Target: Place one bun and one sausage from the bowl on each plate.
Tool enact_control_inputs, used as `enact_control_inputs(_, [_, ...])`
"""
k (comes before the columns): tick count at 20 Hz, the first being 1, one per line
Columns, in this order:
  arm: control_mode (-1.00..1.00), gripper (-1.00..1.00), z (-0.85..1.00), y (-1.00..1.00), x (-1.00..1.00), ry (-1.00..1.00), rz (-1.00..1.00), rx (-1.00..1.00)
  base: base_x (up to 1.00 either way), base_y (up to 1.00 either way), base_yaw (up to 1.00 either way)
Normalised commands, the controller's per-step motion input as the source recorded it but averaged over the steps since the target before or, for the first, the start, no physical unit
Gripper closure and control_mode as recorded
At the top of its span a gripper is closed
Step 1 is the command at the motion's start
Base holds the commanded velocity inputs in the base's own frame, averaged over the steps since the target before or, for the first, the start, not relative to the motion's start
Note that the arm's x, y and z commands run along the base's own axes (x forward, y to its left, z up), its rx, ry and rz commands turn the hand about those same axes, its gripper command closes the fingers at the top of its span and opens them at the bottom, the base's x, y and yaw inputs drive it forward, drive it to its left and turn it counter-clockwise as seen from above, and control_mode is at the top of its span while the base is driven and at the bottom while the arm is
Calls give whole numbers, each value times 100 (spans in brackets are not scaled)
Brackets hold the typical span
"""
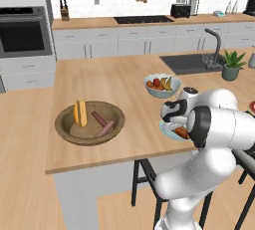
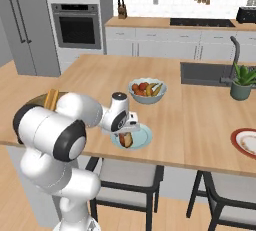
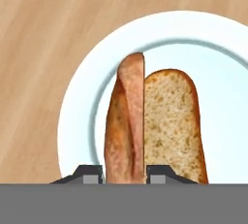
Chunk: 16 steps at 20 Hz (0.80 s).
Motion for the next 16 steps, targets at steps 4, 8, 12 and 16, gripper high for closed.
enact_control_inputs(4, [-100, -100, 0, -3, 4, 1, 0, 1, 0, 0, 0])
enact_control_inputs(8, [-100, -100, 21, -1, -2, -1, 0, 1, 0, 0, 0])
enact_control_inputs(12, [-100, -100, 59, 0, -9, -14, 0, 0, 0, 0, 0])
enact_control_inputs(16, [-100, -100, 59, 24, -15, -9, 0, 3, 0, 0, 0])
